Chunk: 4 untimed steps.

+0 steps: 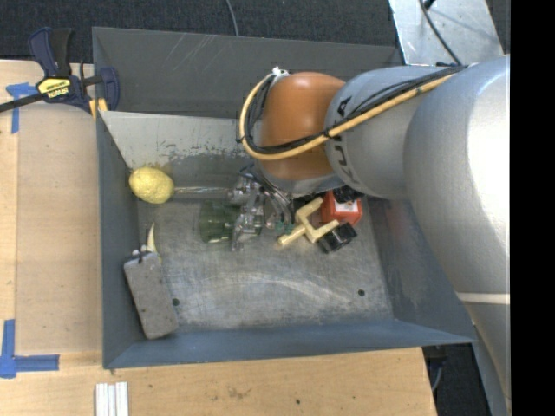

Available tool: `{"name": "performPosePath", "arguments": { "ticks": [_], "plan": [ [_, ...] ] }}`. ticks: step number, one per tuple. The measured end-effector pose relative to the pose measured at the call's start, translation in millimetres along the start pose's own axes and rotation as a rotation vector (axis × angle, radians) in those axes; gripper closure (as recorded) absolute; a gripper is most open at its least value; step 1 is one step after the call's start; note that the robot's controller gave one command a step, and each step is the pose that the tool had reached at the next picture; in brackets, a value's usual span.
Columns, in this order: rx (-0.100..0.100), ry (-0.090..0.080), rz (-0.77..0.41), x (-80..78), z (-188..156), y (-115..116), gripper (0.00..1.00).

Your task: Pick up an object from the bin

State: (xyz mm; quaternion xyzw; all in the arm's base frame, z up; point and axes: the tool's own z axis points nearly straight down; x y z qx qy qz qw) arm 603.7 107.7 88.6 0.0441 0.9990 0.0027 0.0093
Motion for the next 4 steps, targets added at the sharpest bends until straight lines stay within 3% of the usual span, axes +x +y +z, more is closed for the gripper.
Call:
{"name": "performPosePath", "arguments": {
  "ticks": [4],
  "plan": [
    [0.000, 0.000, 0.000, 0.0, 0.0, 0.0, 1.00]
  ]
}}
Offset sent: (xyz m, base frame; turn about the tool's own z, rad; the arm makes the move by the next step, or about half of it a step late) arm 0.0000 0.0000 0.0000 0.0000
